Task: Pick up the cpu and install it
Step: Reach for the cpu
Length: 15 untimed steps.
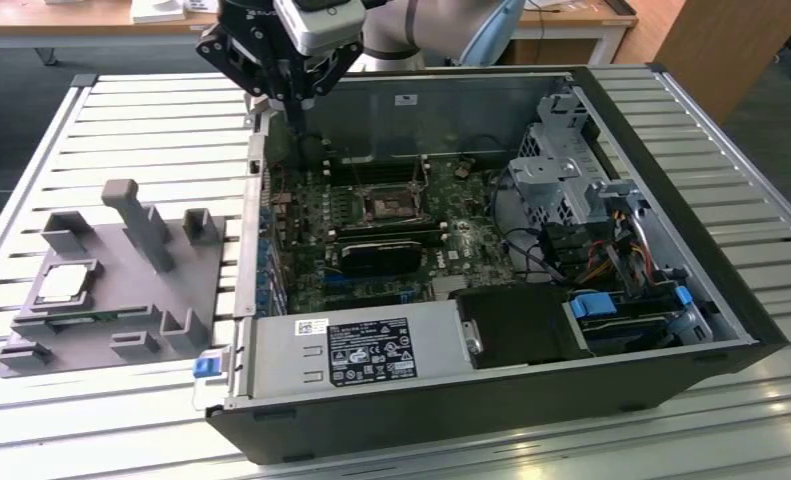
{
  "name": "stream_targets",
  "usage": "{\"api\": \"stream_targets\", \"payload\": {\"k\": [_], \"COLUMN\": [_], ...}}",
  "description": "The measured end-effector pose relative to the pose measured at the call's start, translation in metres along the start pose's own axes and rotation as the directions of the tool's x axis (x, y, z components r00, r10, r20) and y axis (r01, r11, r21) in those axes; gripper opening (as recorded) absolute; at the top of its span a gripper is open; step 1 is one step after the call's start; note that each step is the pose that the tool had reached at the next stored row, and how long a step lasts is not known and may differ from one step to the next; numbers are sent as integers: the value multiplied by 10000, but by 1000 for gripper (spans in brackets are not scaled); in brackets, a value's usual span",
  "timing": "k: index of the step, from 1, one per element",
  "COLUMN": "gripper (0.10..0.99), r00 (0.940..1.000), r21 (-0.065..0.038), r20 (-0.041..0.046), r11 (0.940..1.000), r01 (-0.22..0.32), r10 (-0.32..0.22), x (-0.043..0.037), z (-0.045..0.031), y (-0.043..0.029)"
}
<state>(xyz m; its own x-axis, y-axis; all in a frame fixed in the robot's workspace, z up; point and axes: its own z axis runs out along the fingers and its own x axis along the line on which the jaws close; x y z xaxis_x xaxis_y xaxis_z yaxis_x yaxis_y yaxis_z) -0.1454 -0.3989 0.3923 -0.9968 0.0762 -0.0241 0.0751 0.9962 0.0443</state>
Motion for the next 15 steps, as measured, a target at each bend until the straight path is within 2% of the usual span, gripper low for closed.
{"api": "stream_targets", "payload": {"k": [15], "gripper": [106], "r00": [10000], "r21": [1], "r20": [0], "r11": [10000], "r01": [0], "r10": [0], "x": [68], "z": [-2], "y": [-5]}}
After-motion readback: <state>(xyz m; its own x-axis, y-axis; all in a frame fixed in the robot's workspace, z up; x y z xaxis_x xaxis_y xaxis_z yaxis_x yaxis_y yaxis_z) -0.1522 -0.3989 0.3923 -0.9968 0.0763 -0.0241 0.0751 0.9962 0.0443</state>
